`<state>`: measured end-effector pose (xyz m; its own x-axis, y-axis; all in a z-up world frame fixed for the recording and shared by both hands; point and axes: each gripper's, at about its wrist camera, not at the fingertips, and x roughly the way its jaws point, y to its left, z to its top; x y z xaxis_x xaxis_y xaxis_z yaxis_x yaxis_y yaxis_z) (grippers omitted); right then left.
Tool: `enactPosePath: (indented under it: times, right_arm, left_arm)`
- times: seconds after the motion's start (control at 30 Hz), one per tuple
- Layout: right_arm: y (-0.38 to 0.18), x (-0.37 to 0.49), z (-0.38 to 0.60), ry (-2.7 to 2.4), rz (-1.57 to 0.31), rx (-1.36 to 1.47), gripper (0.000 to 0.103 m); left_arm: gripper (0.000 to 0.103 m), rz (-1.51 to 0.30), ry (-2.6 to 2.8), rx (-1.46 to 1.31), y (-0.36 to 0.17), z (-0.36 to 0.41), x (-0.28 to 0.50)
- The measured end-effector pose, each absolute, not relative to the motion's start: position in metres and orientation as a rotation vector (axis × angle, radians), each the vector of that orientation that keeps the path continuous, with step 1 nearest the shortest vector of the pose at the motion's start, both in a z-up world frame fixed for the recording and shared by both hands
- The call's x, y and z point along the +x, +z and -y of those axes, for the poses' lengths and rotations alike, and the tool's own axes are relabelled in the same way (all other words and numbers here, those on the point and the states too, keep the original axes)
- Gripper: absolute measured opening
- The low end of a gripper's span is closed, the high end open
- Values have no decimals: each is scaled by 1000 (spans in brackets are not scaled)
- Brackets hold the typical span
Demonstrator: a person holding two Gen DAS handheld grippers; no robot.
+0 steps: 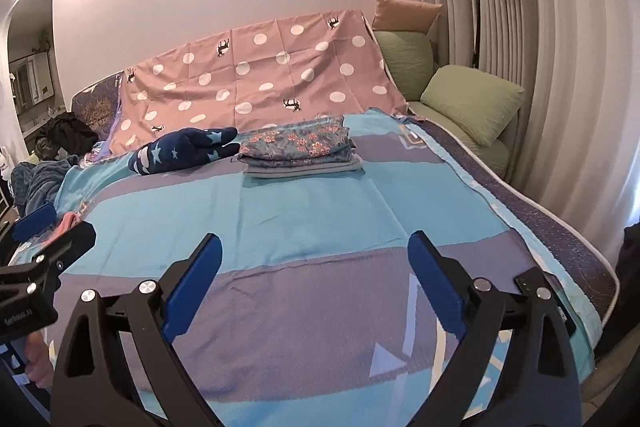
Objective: Fold small clothes
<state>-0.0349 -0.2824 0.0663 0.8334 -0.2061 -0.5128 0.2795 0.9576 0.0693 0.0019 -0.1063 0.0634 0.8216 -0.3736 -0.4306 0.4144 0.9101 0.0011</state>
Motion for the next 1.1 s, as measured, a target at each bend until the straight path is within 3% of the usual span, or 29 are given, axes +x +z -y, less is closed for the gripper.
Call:
enactPosePath:
  times: [1.1]
  right_arm:
    - [65,-56,246,-274,-519,133,94]
  left_arm:
    - [101,-467,-407,95,55,85,-34]
